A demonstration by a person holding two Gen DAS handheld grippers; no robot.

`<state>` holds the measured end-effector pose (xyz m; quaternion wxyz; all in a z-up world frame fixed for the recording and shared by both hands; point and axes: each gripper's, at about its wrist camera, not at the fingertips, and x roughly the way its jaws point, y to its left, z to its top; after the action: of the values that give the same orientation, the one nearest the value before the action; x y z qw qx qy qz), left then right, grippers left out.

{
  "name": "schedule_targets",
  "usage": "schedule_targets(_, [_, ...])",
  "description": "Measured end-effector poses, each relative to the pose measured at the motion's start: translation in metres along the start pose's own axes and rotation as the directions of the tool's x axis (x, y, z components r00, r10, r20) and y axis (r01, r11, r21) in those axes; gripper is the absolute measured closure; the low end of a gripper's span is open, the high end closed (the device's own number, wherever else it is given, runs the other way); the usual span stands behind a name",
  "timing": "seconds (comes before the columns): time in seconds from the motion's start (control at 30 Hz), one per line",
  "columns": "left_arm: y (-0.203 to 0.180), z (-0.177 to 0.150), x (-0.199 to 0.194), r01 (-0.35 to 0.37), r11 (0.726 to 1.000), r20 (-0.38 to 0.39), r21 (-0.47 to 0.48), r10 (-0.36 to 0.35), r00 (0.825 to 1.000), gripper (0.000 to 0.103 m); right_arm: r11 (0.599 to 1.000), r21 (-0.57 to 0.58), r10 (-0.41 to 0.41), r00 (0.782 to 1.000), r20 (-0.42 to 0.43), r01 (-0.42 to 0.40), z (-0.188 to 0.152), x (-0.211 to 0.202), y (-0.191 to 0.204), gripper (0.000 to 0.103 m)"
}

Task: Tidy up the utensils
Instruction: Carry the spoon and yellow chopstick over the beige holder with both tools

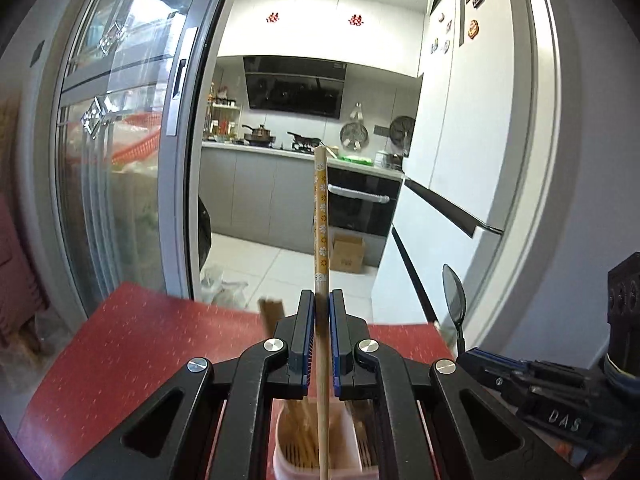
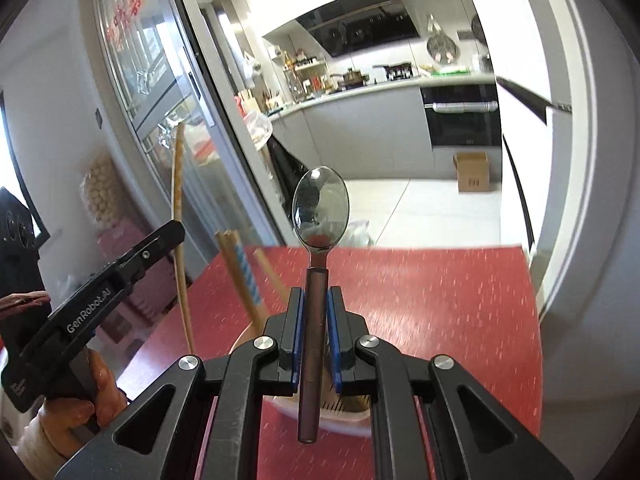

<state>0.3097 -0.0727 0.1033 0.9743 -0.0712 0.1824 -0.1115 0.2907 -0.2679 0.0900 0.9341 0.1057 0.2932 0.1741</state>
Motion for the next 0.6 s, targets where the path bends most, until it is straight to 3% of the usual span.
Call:
schedule_targets(0.37, [-0.002,-0.028,0.04,-0.068,0.998,0.086,0.005,0.067,0.994,0.067,0.982,-0.156,-0.1,0.992,0.078,0.111,-0.025,0.055,0.003,0.091])
schedule_targets(0.6, [-0.006,-0.06,0.045,-0.087,0.994,0.03,0.061,0.085,0.996,0.067,0.966,-0.221,-0.122,0.99,0.077,0.136,-0.052,0.053,0.008,0.091])
